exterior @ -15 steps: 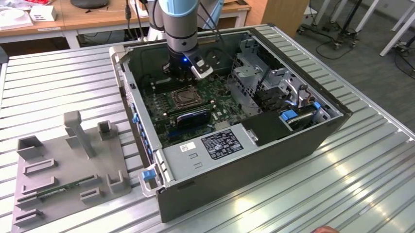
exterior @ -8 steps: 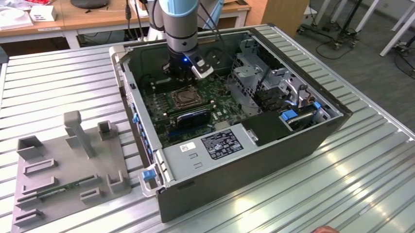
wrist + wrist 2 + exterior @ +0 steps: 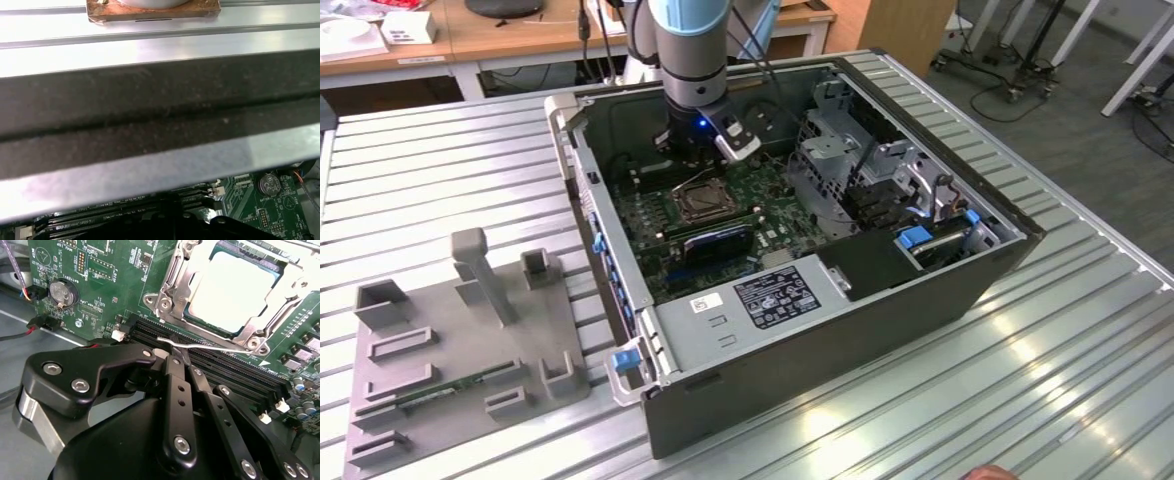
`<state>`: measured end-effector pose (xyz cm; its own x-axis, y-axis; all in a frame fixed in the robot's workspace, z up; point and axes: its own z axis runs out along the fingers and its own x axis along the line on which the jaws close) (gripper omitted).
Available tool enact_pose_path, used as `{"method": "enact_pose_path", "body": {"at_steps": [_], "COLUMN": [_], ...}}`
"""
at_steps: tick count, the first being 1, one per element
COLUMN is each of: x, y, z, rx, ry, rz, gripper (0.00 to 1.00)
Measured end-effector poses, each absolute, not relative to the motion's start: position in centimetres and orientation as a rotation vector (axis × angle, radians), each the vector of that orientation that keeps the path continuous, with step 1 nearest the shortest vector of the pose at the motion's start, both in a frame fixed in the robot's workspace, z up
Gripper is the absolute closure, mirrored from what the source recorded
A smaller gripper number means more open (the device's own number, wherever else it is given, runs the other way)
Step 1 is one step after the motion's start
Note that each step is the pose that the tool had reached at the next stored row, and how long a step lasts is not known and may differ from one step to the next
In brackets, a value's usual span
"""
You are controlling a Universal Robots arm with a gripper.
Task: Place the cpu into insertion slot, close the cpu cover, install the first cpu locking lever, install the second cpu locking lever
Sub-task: 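Install the first cpu locking lever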
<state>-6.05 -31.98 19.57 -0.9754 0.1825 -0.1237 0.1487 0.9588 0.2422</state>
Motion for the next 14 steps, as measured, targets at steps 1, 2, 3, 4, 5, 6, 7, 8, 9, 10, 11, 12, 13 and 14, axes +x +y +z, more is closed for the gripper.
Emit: {"method": "enact_pose_path", "body": {"at_steps": [1, 2, 3, 4, 5, 6, 7, 8, 9, 10, 11, 12, 13, 14], "x": [-6.05, -6.05, -6.05, -6.05, -6.05, -6.05, -6.05, -6.05, -6.05, -6.06, -6.05, -6.05, -6.05, -6.05], "y": [-31.98, -31.98, -31.98, -31.98, -31.98, -31.98, -31.98, -31.98, -31.99, -31.99, -31.98, -31.98, -31.98, -31.98], "z": [19.56, 19.56, 19.56, 19.56, 19.56, 19.57, 19.57, 19.56, 19.60, 19.69, 19.81, 19.98, 20.18, 20.39], "rx": [0.246, 0.242, 0.240, 0.240, 0.240, 0.240, 0.240, 0.239, 0.239, 0.239, 0.239, 0.239, 0.239, 0.239], "ry": [2.966, 2.967, 2.967, 2.967, 2.967, 2.967, 2.967, 2.967, 2.967, 2.967, 2.967, 2.967, 2.967, 2.967], "rz": [0.351, 0.351, 0.351, 0.351, 0.351, 0.351, 0.351, 0.351, 0.351, 0.351, 0.351, 0.351, 0.351, 0.351], "gripper": [0.89, 0.89, 0.89, 0.89, 0.89, 0.89, 0.89, 0.89, 0.89, 0.89, 0.89, 0.89, 0.89, 0.89]}}
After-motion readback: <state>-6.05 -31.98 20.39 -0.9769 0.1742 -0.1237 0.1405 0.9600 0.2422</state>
